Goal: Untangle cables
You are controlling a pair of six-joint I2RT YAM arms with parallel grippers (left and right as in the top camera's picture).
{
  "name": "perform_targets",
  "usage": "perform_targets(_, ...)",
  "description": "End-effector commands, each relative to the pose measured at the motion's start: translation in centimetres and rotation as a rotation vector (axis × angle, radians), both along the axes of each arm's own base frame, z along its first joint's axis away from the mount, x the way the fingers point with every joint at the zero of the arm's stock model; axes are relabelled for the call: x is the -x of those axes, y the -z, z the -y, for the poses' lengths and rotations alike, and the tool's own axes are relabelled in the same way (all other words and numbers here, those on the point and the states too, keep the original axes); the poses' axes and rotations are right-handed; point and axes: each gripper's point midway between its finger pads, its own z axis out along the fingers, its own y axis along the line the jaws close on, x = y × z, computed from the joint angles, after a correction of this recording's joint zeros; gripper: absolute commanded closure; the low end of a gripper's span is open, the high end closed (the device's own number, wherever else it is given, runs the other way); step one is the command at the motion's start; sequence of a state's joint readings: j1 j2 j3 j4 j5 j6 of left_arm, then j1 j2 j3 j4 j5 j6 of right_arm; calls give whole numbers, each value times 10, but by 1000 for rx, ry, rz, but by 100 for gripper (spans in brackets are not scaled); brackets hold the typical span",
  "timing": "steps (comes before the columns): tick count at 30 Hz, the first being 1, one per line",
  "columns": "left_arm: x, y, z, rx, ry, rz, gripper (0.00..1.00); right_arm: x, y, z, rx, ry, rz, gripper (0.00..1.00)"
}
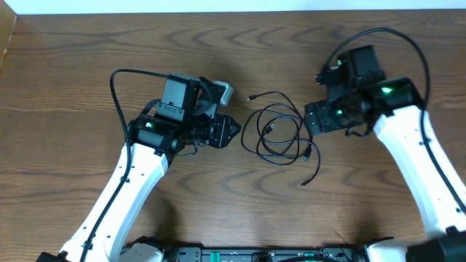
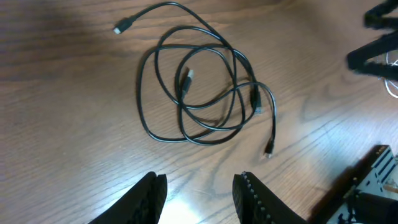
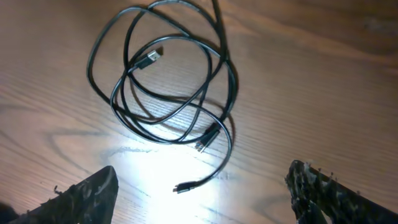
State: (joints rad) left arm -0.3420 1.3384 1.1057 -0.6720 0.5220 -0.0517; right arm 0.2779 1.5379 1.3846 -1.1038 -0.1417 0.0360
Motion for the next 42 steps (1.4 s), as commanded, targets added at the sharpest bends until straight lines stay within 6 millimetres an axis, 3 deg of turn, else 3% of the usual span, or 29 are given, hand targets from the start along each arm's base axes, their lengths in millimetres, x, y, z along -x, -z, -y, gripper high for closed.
perform_targets(1, -1, -2, -6, -15, -24, 13, 59, -2, 25, -13, 23, -22, -59, 18)
perform_targets(11, 0, -2, -6, -16, -24, 11, 58, -19, 84, -27, 92, 10, -144, 19)
perform_targets(23, 0, -2, -6, -16, -24, 10, 58, -36, 111, -17, 155, 123, -110, 19)
perform_targets(30, 0, -2, -6, -16, -24, 10, 58, -25, 140, -12, 152, 169, -118, 23)
perform_targets(42, 0, -2, -6, -16, -23, 11, 58, -18, 169, -8, 156, 139, -90, 27)
